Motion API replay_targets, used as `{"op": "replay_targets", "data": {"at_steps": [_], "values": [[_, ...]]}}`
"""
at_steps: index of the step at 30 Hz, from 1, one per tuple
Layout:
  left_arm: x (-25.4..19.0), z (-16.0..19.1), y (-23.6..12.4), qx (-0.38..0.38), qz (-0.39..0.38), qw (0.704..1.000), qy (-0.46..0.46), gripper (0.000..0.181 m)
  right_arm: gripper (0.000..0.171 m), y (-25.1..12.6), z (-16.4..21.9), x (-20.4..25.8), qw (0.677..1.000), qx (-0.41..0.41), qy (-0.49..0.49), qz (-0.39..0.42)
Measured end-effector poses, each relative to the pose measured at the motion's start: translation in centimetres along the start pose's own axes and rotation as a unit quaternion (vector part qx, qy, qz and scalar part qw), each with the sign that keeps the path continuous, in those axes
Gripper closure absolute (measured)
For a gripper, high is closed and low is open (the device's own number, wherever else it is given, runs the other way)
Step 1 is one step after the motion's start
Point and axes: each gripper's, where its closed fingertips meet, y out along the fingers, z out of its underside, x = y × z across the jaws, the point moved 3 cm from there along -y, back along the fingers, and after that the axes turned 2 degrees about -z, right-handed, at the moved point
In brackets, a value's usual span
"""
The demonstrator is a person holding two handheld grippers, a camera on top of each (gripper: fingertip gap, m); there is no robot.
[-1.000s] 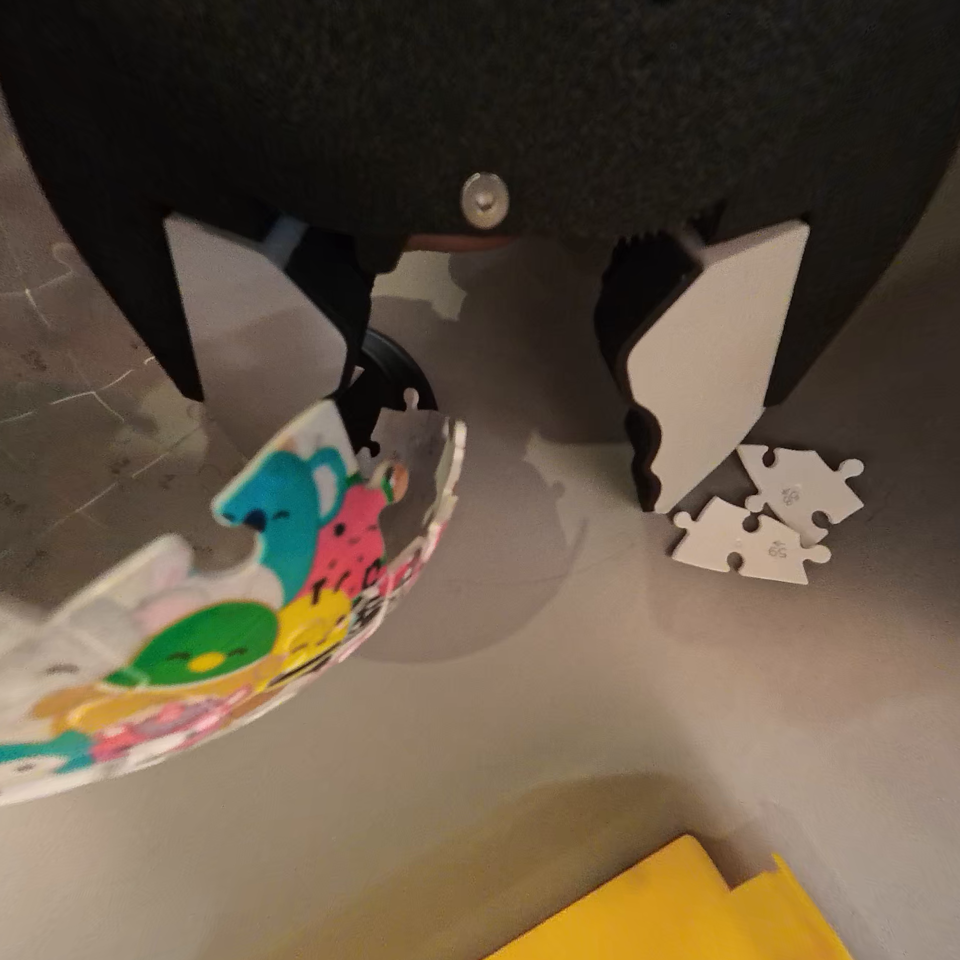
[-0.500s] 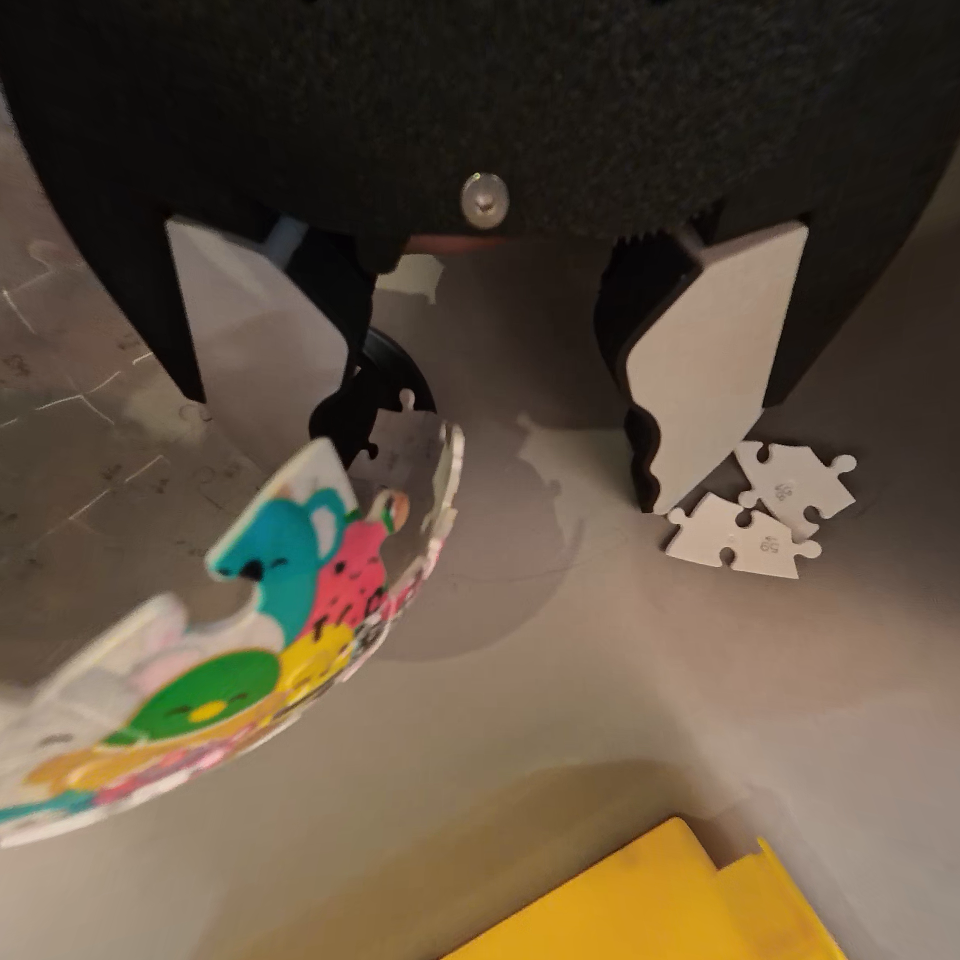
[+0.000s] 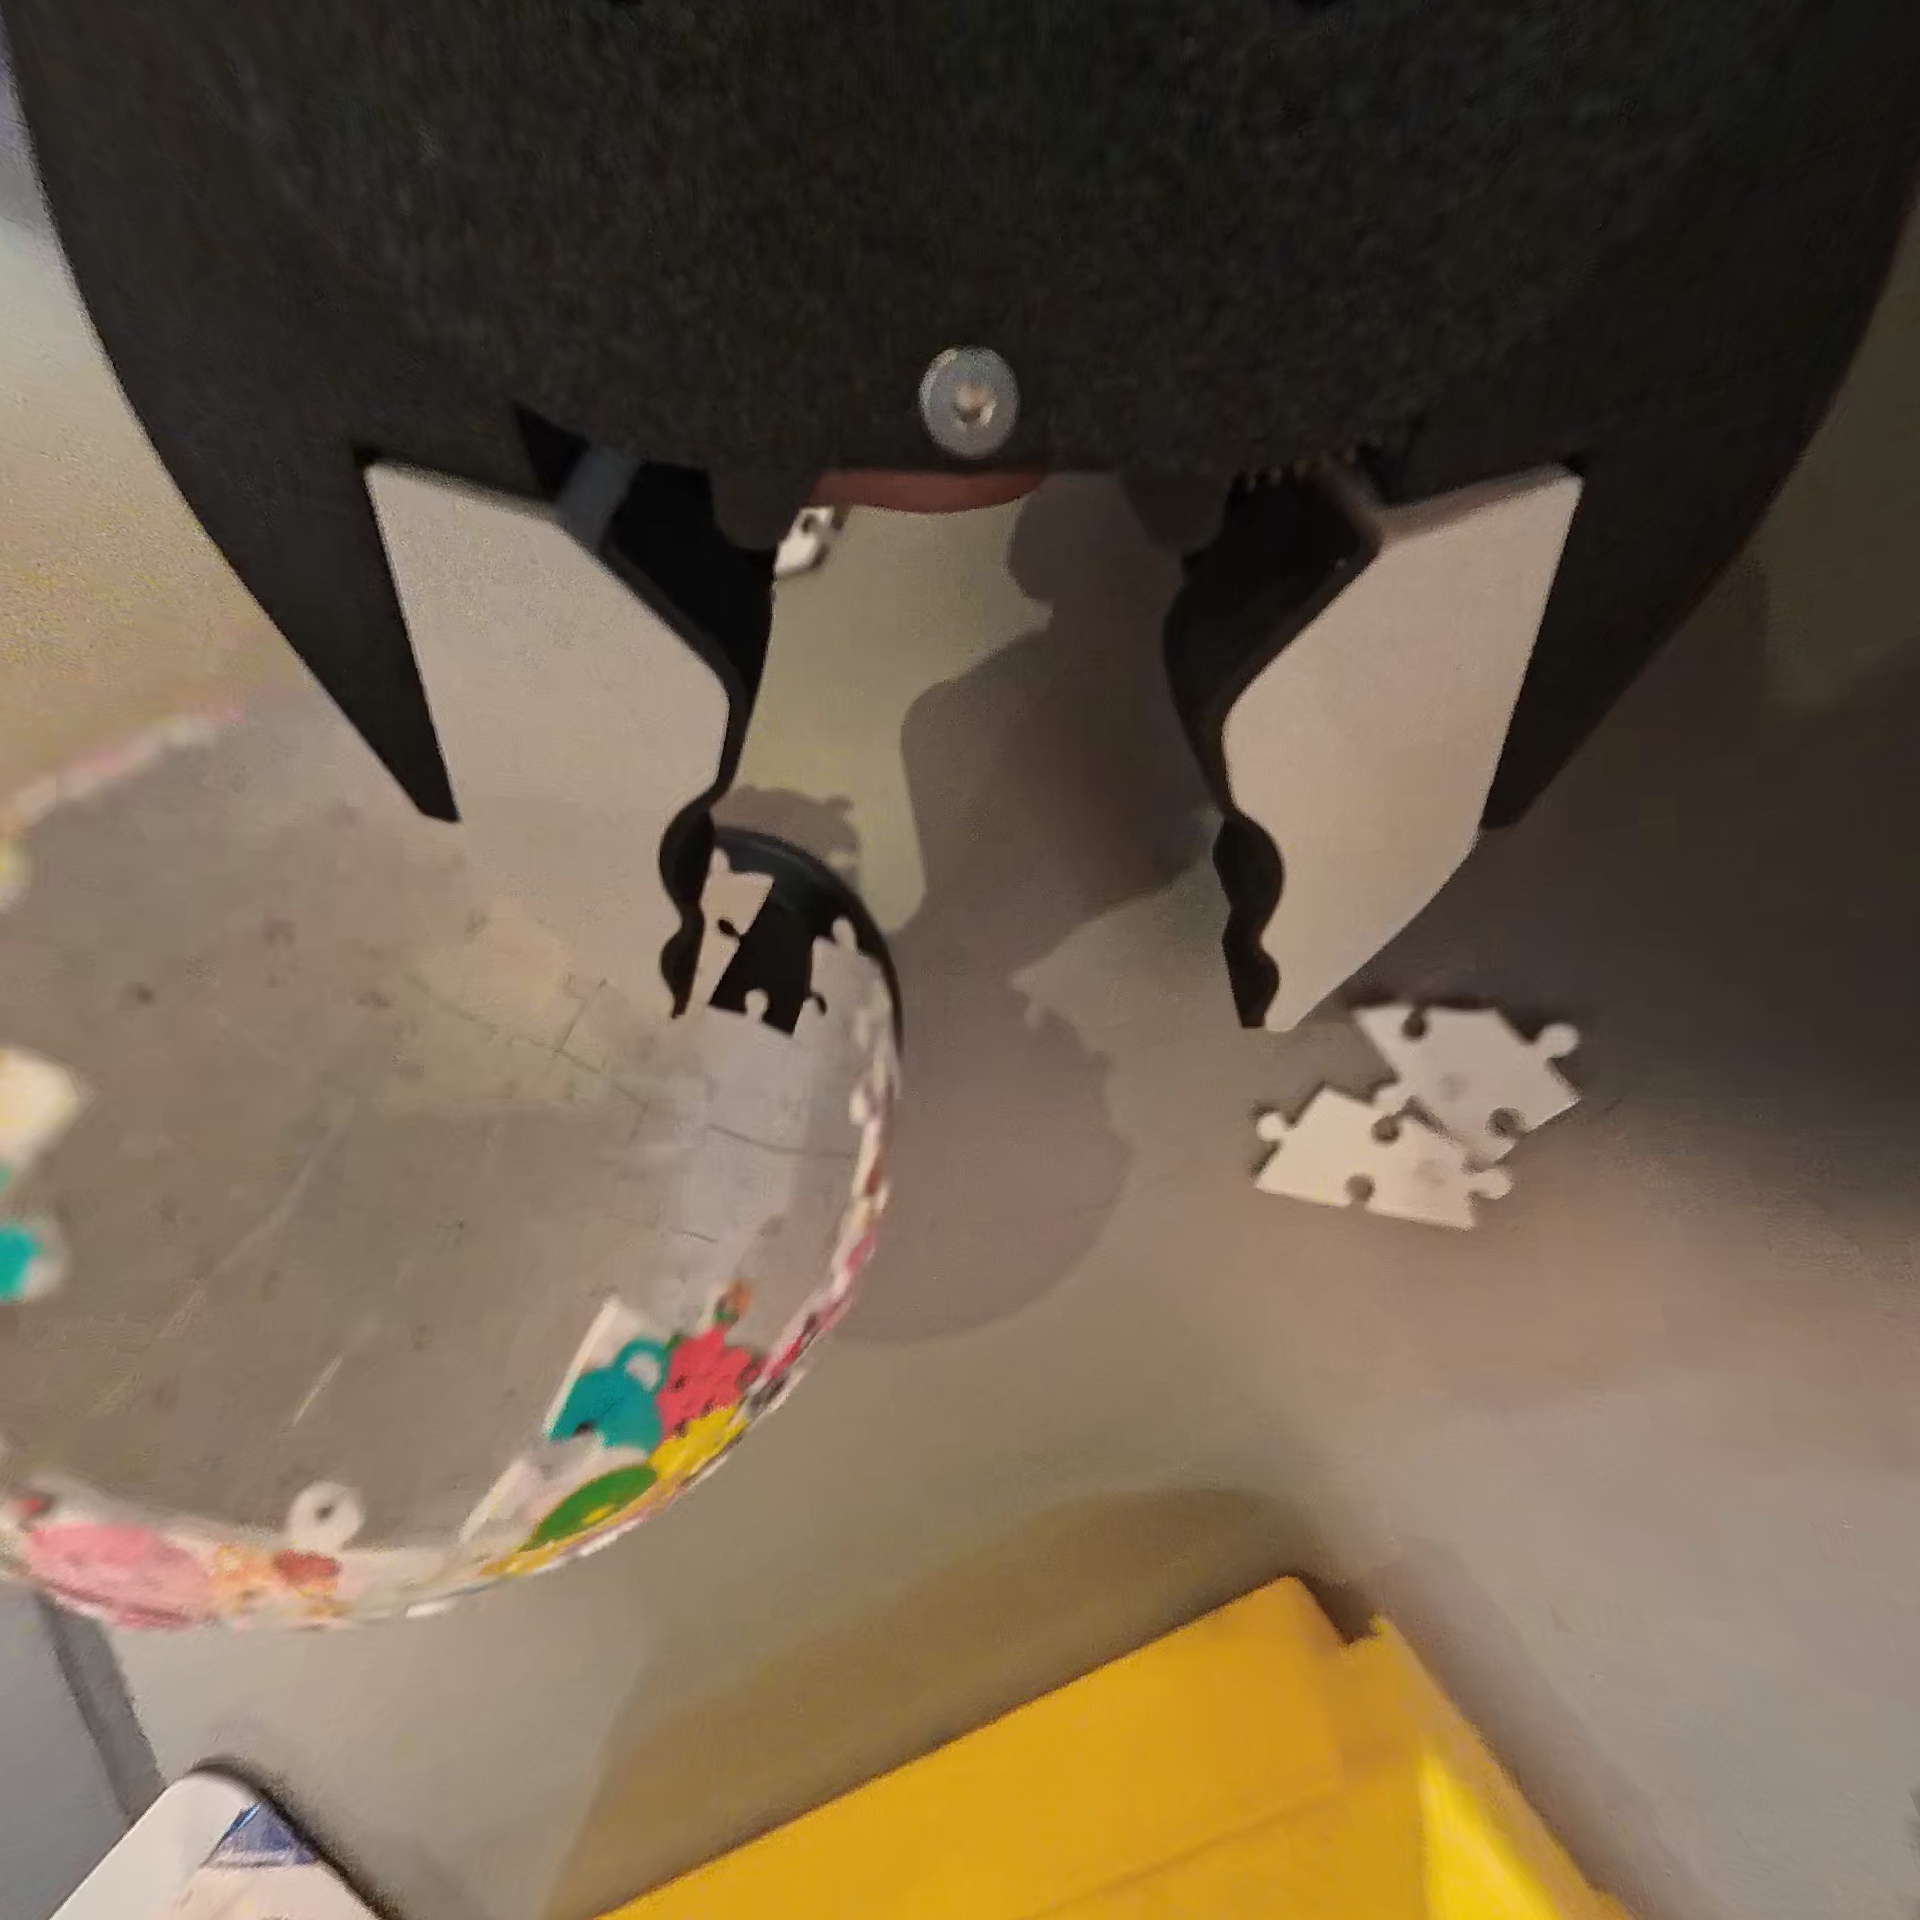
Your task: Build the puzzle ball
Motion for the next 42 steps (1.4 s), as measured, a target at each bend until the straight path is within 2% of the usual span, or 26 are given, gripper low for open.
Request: {"op": "replay_targets", "data": {"at_steps": [5, 8, 10, 12, 14, 16, 18, 19, 22, 25, 29, 36, 38, 42], "values": [[0.3, 0.1, -0.2, 0.021, 0.037, 0.998, -0.045, 0.142, 0.084, -4.7, 3.5, 0.8, 0.997, -0.05, -0.011, 0.064], [0.8, 0.7, 0.0, 0.063, 0.067, 0.994, -0.065, 0.136, 0.088, -7.8, 7.3, -0.2, 0.994, -0.073, 0.058, 0.059], [0.4, 1.9, 0.3, 0.112, 0.094, 0.988, -0.055, 0.129, 0.099, -10.0, 10.0, -0.6, 0.99, -0.092, 0.101, 0.03], [-0.5, 3.2, 0.5, 0.157, 0.117, 0.98, -0.04, 0.129, 0.099, -11.4, 12.5, 0.6, 0.986, -0.092, 0.135, -0.037], [-2.0, 4.3, 0.7, 0.177, 0.131, 0.975, -0.031, 0.129, 0.133, -12.3, 14.2, 2.4, 0.982, -0.084, 0.138, -0.093], [-3.5, 5.1, 0.8, 0.19, 0.129, 0.973, -0.014, 0.13, 0.13, -12.1, 15.6, 3.8, 0.984, -0.059, 0.138, -0.099], [-5.1, 5.8, 0.9, 0.199, 0.145, 0.969, 0.009, 0.135, 0.135, -11.6, 16.1, 4.3, 0.987, -0.05, 0.136, -0.063], [-6.0, 5.9, 1.0, 0.201, 0.158, 0.967, 0.019, 0.139, 0.145, -11.2, 16.0, 4.4, 0.988, -0.048, 0.141, -0.045], [-8.4, 6.3, 1.3, 0.2, 0.197, 0.959, 0.034, 0.141, 0.149, -10.1, 16.0, 4.9, 0.991, -0.036, 0.13, -0.018], [-9.6, 6.7, 1.2, 0.197, 0.234, 0.952, 0.02, 0.141, 0.149, -10.2, 16.3, 4.6, 0.995, -0.029, 0.099, 0.013], [-9.2, 6.2, 0.8, 0.178, 0.246, 0.953, 0.015, 0.141, 0.149, -10.3, 16.5, 3.8, 0.993, -0.037, 0.113, 0.001], [-6.0, 6.2, 0.6, 0.167, 0.197, 0.965, 0.031, 0.14, 0.154, -9.4, 15.9, 4.0, 0.994, -0.026, 0.096, -0.037], [-4.2, 6.5, 0.4, 0.172, 0.164, 0.971, 0.026, 0.14, 0.149, -9.5, 16.0, 3.8, 0.995, -0.022, 0.092, -0.021], [-1.6, 7.5, 0.0, 0.189, 0.119, 0.974, 0.022, 0.137, 0.151, -10.3, 14.5, 1.9, 0.994, -0.044, 0.096, -0.009]]}}
